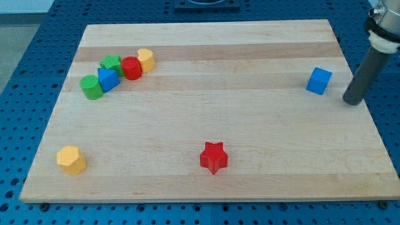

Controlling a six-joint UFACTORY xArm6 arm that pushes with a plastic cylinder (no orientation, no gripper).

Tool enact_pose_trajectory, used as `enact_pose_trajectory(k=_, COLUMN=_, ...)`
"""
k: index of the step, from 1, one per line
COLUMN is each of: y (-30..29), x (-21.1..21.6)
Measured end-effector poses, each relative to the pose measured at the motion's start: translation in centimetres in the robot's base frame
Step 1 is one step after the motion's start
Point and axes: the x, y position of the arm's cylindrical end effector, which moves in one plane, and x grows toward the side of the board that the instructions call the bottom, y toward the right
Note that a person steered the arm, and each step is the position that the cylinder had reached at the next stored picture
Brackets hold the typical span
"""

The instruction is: Move the blue cube to the center

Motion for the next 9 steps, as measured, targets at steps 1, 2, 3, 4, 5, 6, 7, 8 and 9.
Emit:
enact_pose_trajectory(k=1, y=0.0, x=-1.2)
enact_pose_trajectory(k=2, y=0.0, x=-2.6)
enact_pose_trajectory(k=3, y=-1.1, x=-2.8)
enact_pose_trajectory(k=4, y=-3.0, x=-2.9)
enact_pose_trajectory(k=5, y=-4.1, x=-3.8)
enact_pose_trajectory(k=6, y=-4.8, x=-5.0)
enact_pose_trajectory(k=7, y=-5.9, x=-5.6)
enact_pose_trajectory(k=8, y=-7.6, x=-5.6)
enact_pose_trajectory(k=9, y=-10.1, x=-5.6)
